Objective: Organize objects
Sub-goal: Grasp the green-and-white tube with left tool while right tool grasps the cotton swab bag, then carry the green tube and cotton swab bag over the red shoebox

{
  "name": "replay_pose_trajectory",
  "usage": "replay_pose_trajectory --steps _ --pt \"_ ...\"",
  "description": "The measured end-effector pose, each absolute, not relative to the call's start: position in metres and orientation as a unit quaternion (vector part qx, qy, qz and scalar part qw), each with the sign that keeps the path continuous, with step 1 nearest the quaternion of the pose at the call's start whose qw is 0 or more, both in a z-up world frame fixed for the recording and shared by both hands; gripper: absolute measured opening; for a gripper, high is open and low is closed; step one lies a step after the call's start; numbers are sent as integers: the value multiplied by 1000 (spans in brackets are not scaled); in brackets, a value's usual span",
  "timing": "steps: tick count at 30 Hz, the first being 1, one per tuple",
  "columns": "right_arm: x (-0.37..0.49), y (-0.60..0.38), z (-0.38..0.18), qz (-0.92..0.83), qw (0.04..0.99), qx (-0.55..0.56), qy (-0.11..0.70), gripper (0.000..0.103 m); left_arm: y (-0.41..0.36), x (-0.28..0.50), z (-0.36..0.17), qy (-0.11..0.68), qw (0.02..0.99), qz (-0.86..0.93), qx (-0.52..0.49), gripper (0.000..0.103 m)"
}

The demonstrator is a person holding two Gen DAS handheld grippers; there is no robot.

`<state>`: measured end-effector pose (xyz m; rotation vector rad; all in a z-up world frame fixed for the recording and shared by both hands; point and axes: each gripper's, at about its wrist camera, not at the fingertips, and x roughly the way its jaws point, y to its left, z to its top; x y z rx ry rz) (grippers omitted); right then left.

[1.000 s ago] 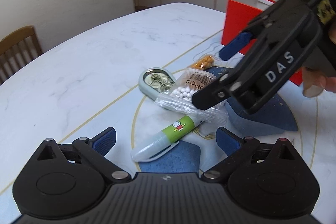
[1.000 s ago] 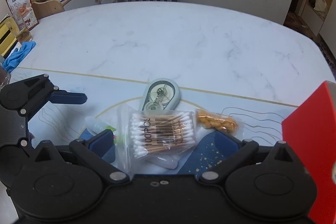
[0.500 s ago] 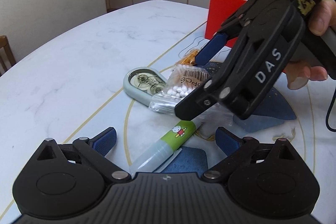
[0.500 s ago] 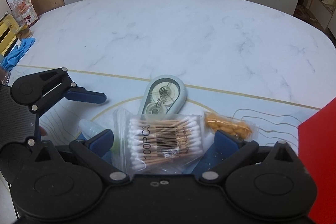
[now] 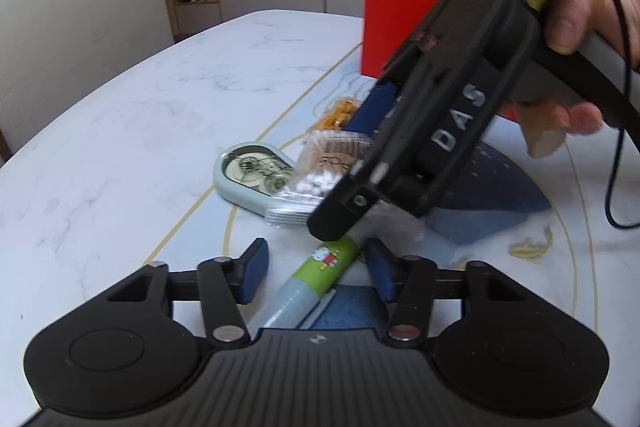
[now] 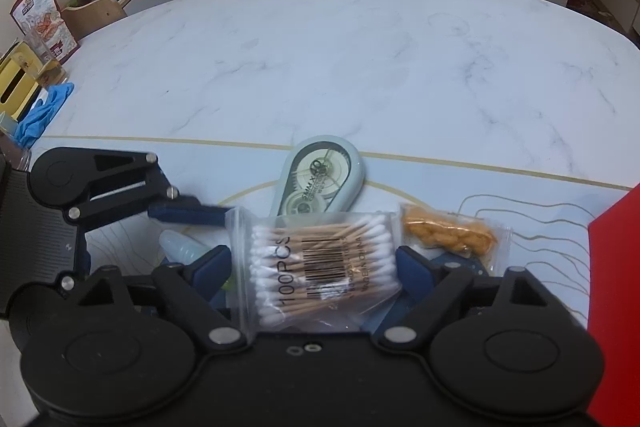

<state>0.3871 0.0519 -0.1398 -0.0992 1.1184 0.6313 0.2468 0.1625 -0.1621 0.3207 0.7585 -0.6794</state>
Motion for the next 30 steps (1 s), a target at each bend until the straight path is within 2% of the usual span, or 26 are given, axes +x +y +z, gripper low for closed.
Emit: replay_pose_trajectory --steps 1,5,7,11,15,30 --pt "386 52 -139 293 800 -46 522 85 161 245 -162 361 860 -325 157 50" --pt "383 51 -138 284 803 -42 522 75 152 241 -160 365 854 -332 167 34" --pt "381 51 -137 282 804 -40 522 73 148 239 -160 368 854 -328 169 32" --pt "374 50 -135 273 810 -46 516 71 142 238 -160 376 858 -311 160 28" --pt "366 42 -127 263 818 -37 510 71 137 231 -159 383 863 -294 149 16" --pt "309 -15 -93 232 834 -26 500 70 136 204 -142 399 892 -209 33 16"
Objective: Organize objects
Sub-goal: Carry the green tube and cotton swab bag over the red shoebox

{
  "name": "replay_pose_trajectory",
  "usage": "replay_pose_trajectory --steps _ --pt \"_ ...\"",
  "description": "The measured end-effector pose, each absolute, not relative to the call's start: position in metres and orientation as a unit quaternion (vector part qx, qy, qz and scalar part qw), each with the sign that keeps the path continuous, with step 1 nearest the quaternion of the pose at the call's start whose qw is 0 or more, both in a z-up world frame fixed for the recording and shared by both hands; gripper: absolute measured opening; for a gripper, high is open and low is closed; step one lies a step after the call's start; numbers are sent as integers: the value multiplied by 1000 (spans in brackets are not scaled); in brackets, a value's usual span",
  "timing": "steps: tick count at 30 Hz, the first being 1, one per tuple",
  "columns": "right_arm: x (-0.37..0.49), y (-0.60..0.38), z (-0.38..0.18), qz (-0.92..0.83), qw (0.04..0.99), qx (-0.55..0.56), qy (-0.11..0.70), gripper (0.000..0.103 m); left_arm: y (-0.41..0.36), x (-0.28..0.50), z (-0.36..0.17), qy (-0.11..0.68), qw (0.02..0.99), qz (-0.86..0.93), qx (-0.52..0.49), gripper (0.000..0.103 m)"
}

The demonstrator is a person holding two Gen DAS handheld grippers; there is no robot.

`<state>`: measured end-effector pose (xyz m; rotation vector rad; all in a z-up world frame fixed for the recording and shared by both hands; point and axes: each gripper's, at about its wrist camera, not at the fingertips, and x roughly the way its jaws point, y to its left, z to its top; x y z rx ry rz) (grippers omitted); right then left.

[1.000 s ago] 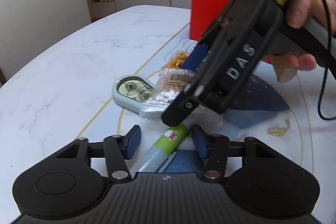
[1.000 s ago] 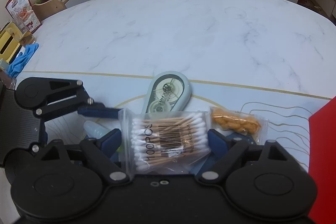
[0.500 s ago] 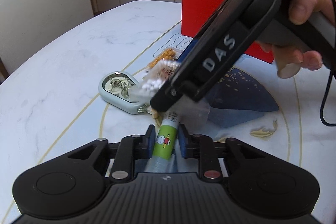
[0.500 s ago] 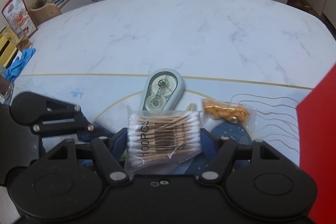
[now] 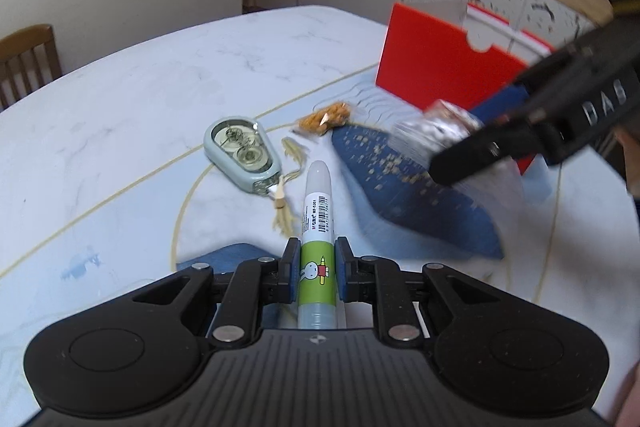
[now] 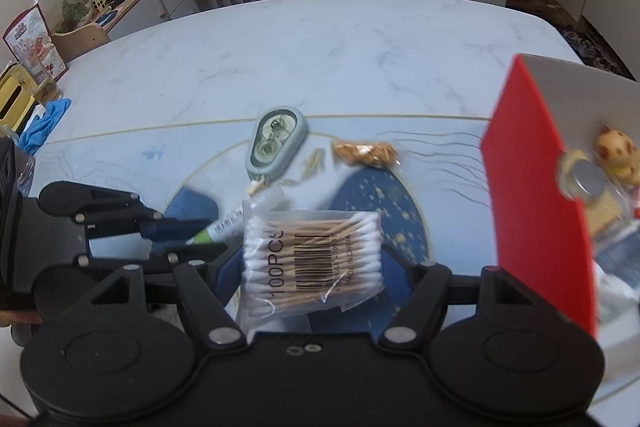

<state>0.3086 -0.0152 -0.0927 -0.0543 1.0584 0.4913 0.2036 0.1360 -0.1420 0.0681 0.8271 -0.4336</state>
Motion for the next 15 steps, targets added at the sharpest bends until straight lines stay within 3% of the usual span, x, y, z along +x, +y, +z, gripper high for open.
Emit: replay_pose_trajectory --steps 15 --pt "278 -80 -39 247 854 9 458 70 88 179 -75 383 905 -184 -29 16"
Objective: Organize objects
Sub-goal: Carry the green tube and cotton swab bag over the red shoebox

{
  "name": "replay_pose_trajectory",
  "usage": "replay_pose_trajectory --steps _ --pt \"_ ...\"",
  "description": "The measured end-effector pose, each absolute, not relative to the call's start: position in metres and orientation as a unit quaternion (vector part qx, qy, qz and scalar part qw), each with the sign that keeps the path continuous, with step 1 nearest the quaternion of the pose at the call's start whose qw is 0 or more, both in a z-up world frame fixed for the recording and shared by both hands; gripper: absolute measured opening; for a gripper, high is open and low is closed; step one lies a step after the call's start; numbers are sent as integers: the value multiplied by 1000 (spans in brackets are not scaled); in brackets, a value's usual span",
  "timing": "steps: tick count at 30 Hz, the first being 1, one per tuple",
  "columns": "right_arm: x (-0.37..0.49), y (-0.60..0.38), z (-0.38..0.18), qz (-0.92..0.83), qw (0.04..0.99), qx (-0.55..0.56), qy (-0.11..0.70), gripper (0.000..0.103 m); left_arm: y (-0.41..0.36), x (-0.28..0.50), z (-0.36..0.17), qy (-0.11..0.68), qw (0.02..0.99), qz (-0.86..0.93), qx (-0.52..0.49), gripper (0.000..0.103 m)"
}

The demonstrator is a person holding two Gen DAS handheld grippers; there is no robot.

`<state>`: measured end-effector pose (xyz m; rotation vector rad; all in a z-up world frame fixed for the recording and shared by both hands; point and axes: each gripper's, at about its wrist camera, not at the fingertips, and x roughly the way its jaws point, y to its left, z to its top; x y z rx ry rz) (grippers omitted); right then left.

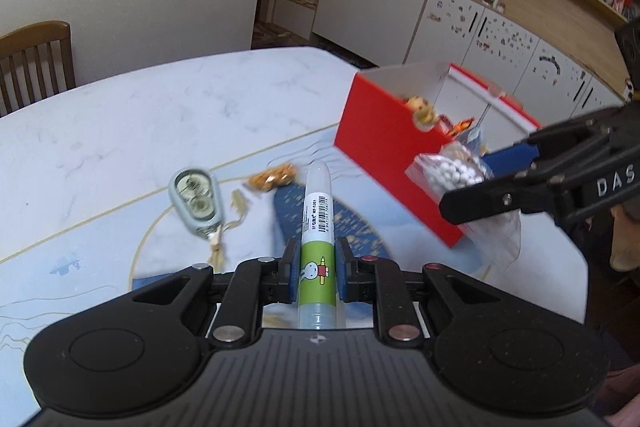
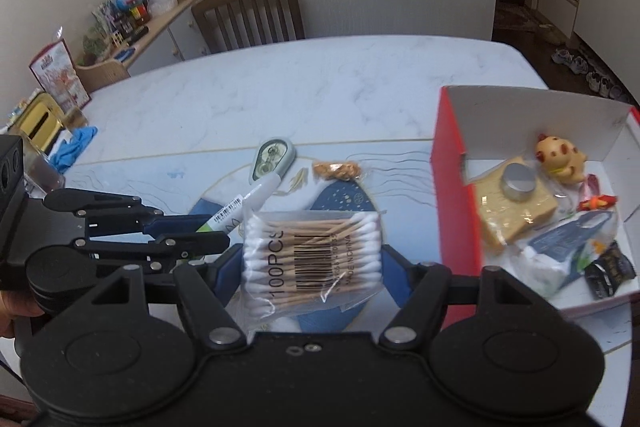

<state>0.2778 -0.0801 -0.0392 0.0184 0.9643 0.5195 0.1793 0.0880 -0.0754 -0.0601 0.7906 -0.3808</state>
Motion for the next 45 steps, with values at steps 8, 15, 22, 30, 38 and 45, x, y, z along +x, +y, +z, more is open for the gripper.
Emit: replay_pose_trajectory --steps 8,15,22,30,38,45 --pt "274 -123 -29 237 864 17 445 70 47 182 -46 364 914 -176 -34 16" --pt "275 -163 -22 220 876 15 429 70 -1 192 -26 343 923 -175 -26 16" --pt "282 -204 -19 203 887 4 415 70 -55 210 -19 337 922 -189 -15 16" --pt "294 -249 -25 187 892 3 411 70 -99 235 -27 348 917 -194 -9 16" --pt "320 -284 -34 162 897 -7 411 70 -137 266 -38 363 911 -194 13 16" --pt "344 -293 -48 160 891 -28 425 70 -163 292 -51 372 905 -198 54 16"
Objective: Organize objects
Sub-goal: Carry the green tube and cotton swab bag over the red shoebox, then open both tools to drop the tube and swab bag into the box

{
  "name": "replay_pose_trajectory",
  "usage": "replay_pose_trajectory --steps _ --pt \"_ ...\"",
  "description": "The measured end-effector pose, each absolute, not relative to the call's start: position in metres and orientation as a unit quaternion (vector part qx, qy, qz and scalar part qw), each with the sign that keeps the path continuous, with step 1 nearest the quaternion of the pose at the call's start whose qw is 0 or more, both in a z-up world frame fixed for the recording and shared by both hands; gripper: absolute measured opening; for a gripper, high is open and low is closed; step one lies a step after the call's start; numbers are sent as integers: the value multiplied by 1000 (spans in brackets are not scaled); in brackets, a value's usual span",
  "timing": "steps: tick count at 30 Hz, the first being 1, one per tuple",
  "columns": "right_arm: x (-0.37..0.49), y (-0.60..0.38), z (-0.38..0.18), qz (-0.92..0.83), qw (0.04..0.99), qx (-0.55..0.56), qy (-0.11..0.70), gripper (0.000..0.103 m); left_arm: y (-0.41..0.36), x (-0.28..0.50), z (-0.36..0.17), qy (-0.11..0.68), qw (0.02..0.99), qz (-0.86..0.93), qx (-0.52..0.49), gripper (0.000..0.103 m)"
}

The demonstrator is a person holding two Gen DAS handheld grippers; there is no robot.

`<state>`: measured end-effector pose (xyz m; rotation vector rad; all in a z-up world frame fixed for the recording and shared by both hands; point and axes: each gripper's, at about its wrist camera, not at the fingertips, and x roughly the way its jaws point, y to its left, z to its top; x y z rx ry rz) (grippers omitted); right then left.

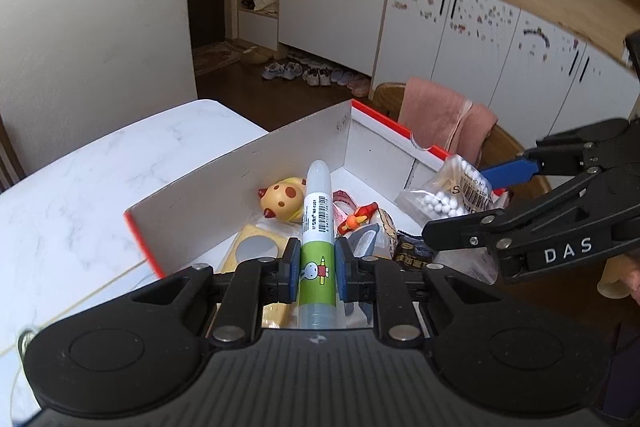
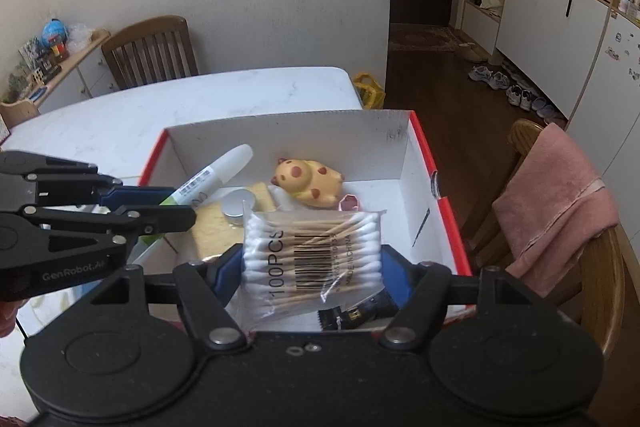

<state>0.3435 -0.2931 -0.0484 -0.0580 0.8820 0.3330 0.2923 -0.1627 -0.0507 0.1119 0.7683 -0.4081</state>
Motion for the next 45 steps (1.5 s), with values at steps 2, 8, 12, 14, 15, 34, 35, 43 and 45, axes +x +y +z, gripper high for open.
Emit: replay_pose_trajectory --steps 2,8,12,14,15,34,35,43,45 --pt "349 -294 -53 160 889 -34 428 70 -168 301 -53 375 904 -197 61 16" --pt "366 -290 -66 163 882 -58 438 70 -174 323 -63 388 898 -199 54 16" --pt "373 -283 -78 160 877 -86 444 70 -181 337 -71 399 893 -198 61 16" --pt "376 -280 -83 164 874 -97 447 70 -185 342 -76 403 891 -198 72 16" --pt "375 -279 -86 166 873 -103 448 70 -186 345 -79 407 889 -198 75 16" --pt "386 -278 -114 167 856 -120 475 71 -200 375 -119 496 840 -197 102 17" --pt "386 -279 -115 165 855 -119 476 71 -200 376 -120 499 838 -196 103 17" --pt "386 -283 -117 158 857 -119 476 72 -205 376 -120 511 829 -195 121 17" --pt "385 -283 -116 157 858 -122 474 72 -205 374 -119 509 830 -194 121 17"
